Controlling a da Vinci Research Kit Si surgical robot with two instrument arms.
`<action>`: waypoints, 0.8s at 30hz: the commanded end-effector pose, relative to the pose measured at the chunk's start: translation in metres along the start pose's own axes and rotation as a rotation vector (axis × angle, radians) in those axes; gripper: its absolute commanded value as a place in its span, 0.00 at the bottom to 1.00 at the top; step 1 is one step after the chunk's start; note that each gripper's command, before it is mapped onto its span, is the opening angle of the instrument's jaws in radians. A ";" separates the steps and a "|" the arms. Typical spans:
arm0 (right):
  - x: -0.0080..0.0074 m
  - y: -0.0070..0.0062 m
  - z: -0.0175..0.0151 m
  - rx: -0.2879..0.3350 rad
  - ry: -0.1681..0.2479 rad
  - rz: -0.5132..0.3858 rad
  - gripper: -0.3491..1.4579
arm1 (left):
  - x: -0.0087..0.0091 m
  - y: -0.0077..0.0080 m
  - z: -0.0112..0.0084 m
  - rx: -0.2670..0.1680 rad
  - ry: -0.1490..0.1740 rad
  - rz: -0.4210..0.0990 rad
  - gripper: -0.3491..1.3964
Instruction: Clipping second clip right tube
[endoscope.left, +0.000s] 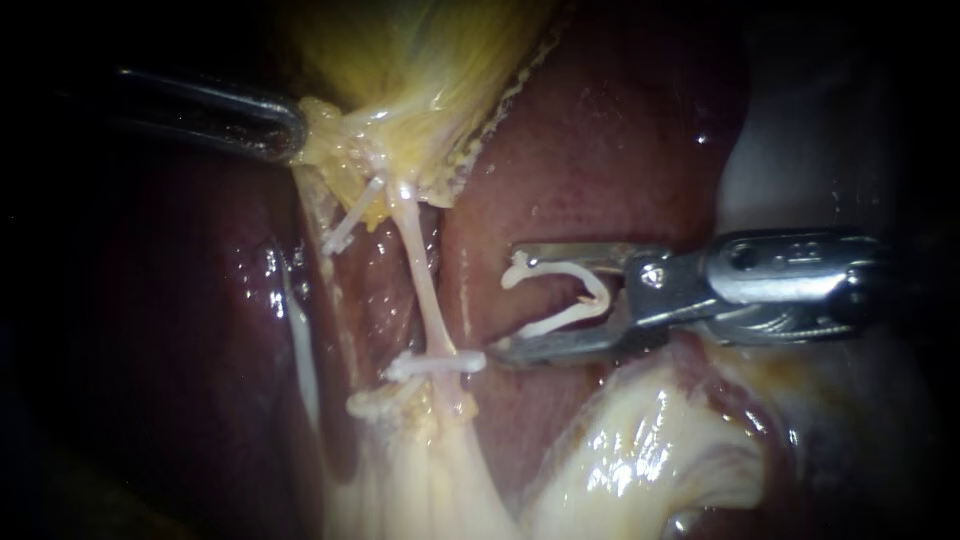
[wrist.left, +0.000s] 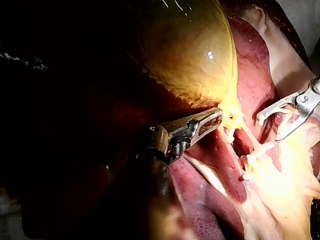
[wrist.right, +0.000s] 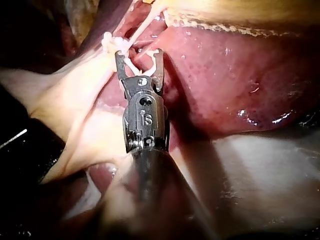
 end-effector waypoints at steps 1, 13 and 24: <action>-0.0002 0.0001 0.0004 0.004 0.000 0.008 0.47 | 0.0000 0.0000 0.0000 -0.002 0.000 0.000 0.00; -0.0021 0.0017 0.0060 0.120 0.074 0.119 0.47 | 0.0000 -0.0001 0.0001 -0.003 -0.001 0.000 0.00; -0.0011 0.0013 0.0068 0.293 0.212 0.211 0.47 | 0.0000 -0.0001 0.0004 -0.002 0.000 0.000 0.00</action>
